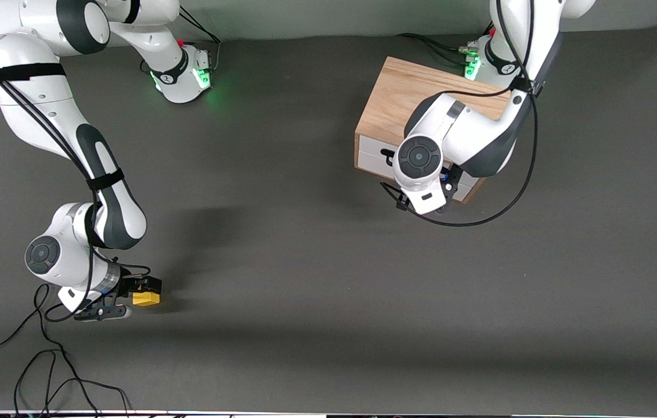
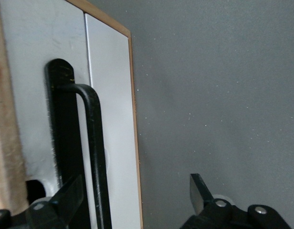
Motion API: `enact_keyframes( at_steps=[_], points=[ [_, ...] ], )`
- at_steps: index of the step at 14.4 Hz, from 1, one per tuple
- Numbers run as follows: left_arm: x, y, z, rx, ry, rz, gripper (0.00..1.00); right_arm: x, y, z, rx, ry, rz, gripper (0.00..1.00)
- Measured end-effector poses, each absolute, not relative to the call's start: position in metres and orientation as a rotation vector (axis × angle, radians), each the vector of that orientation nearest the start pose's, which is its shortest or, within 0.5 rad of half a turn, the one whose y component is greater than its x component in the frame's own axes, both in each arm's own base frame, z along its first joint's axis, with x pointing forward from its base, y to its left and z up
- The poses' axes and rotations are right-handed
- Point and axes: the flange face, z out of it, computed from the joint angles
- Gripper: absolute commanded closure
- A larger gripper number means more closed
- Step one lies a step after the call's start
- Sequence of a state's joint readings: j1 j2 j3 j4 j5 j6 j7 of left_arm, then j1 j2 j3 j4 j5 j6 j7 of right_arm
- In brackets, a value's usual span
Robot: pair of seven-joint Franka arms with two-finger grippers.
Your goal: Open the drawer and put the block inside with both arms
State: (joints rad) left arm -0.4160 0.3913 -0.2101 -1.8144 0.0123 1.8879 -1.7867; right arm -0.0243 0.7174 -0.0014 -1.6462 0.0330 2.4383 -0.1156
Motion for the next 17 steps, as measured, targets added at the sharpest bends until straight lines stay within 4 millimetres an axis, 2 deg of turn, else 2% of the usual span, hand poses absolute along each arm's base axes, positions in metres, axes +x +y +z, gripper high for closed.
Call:
enact_keyframes(
  at_steps=[3, 6, 7, 9, 12, 15, 17],
  points=[
    [0.495, -0.348, 0.296, -2.399, -1.568, 0.26, 0.0, 0.693, -0.018, 0.2, -3.122, -0.103, -0.116, 0.0],
    [0.496, -0.349, 0.295, -2.405, -1.572, 0.258, 0.0, 0.694, -0.018, 0.2, -3.122, -0.102, -0.116, 0.01],
    [0.495, -0.35, 0.295, -2.406, -1.572, 0.258, 0.0, 0.694, -0.018, 0.2, -3.122, -0.102, -0.117, 0.04],
    [0.496, -0.35, 0.295, -2.408, -1.573, 0.257, 0.0, 0.696, -0.018, 0.203, -3.122, -0.102, -0.128, 0.19],
    [0.499, -0.352, 0.294, -2.413, -1.576, 0.256, 0.0, 0.701, -0.018, 0.21, -3.122, -0.103, -0.154, 0.53],
    [0.51, -0.358, 0.295, -2.429, -1.589, 0.254, 0.0, 0.705, -0.018, 0.216, -3.121, -0.103, -0.174, 0.81],
    [0.517, -0.361, 0.294, -2.431, -1.59, 0.253, 0.0, 0.706, -0.018, 0.217, -3.121, -0.103, -0.178, 0.87]
  ],
)
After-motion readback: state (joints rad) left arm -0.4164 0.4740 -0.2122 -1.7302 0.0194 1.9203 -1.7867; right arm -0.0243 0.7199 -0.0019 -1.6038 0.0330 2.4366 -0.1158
